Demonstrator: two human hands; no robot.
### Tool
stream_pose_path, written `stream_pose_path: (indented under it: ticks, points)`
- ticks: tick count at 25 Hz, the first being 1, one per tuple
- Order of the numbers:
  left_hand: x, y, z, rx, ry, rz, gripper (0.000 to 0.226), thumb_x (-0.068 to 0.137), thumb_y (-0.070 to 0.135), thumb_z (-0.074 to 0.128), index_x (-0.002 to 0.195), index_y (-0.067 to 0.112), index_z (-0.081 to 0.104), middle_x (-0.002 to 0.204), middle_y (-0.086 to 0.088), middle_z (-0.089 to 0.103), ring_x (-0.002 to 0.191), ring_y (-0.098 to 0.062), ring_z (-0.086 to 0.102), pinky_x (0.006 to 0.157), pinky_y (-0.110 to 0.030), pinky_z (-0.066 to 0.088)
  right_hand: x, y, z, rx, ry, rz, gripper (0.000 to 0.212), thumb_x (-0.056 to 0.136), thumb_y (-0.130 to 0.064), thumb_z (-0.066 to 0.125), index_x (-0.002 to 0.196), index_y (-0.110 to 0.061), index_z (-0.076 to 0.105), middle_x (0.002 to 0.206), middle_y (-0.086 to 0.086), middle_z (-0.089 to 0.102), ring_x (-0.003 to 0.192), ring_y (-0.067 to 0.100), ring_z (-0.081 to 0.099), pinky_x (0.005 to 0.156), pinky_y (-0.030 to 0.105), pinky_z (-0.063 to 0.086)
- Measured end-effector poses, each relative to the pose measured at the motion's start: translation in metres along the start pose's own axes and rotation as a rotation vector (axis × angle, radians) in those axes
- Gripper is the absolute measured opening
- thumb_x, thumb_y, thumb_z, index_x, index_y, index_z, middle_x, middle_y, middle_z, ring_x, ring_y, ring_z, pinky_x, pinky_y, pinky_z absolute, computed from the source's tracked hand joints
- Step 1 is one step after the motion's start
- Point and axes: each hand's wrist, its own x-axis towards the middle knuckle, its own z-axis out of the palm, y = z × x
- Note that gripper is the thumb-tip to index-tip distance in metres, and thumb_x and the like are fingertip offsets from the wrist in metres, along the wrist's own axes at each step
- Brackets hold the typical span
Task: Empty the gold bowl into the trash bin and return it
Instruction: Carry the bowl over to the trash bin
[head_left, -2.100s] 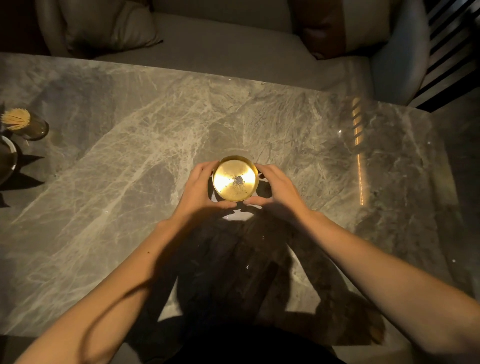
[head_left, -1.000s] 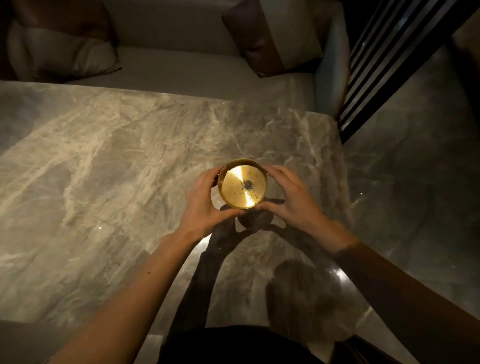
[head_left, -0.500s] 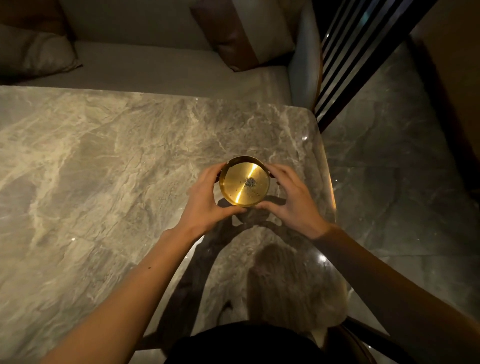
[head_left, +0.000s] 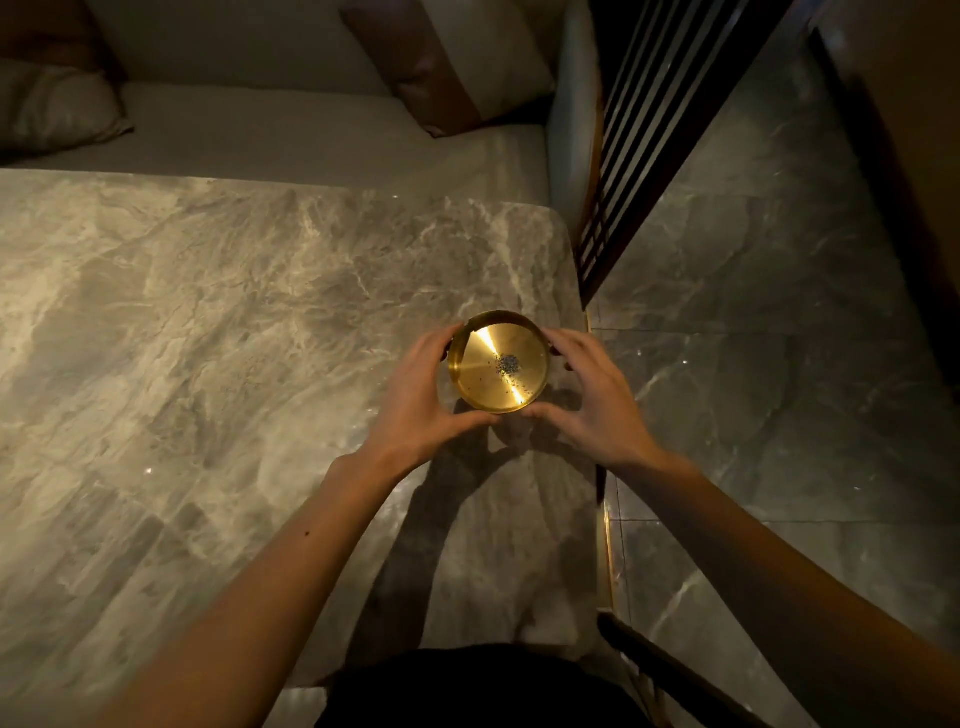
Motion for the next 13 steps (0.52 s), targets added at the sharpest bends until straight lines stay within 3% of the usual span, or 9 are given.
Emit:
stream_pose_path:
  ticks: [6, 13]
  points:
    - [0.011, 0.055, 0.091, 0.033, 0.011, -0.054, 0.099, 0.057, 0.049, 0.088, 0.140, 0.023, 0.041, 0.136, 0.008, 0.048, 0.123, -0.006, 0.047, 0.102, -0.025, 0.042, -0.028, 0.071, -0.074, 0.000, -0.047, -0.023, 0.087, 0.071, -0.038, 0.082, 0.144, -0.013, 0.041, 0.140, 0.007, 0.047, 0.128, 0.018, 0.043, 0.107, 0.033, 0.038]
    - [0.030, 0.089, 0.136, 0.033, -0.061, -0.011, 0.095, 0.057, 0.045, 0.088, 0.138, 0.020, 0.043, 0.134, 0.008, 0.048, 0.122, -0.005, 0.047, 0.102, -0.024, 0.042, -0.052, 0.111, -0.115, 0.036, -0.011, 0.032, 0.088, 0.071, -0.037, 0.082, 0.146, -0.016, 0.040, 0.141, 0.003, 0.046, 0.128, 0.006, 0.038, 0.104, 0.008, 0.025]
